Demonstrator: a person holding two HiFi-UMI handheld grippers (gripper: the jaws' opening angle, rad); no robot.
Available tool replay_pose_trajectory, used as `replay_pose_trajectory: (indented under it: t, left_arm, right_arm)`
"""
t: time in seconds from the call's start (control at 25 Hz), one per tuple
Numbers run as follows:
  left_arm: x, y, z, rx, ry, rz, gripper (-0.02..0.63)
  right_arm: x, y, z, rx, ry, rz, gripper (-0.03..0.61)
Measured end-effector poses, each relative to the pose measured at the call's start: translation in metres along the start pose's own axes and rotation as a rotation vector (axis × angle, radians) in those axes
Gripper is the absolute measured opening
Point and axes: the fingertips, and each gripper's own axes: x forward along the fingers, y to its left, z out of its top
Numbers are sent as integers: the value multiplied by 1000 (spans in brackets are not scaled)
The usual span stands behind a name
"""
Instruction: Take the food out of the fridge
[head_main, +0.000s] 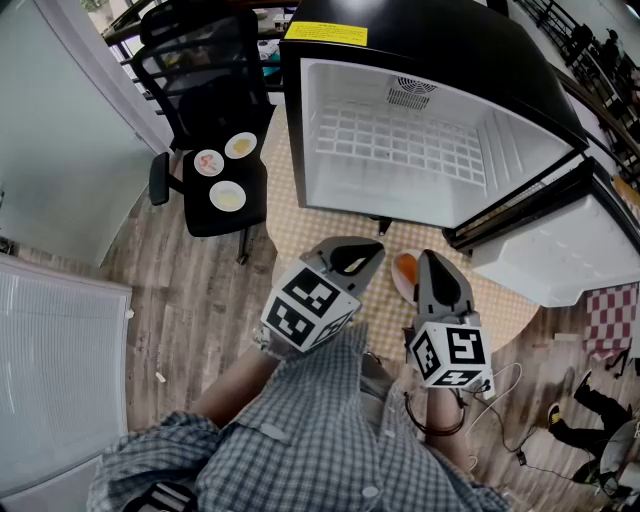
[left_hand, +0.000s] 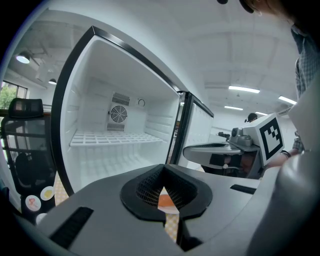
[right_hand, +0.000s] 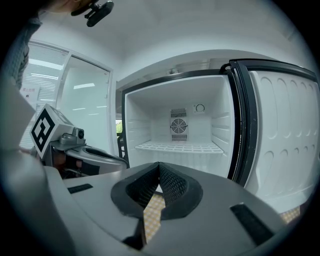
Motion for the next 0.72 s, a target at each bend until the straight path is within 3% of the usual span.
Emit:
replay_pose_trajectory:
  t: [0.72]
  left_arm:
    - [1,4,-12,-22,56,7,5]
  right_arm:
    - [3,4,-2,31,3,17,9]
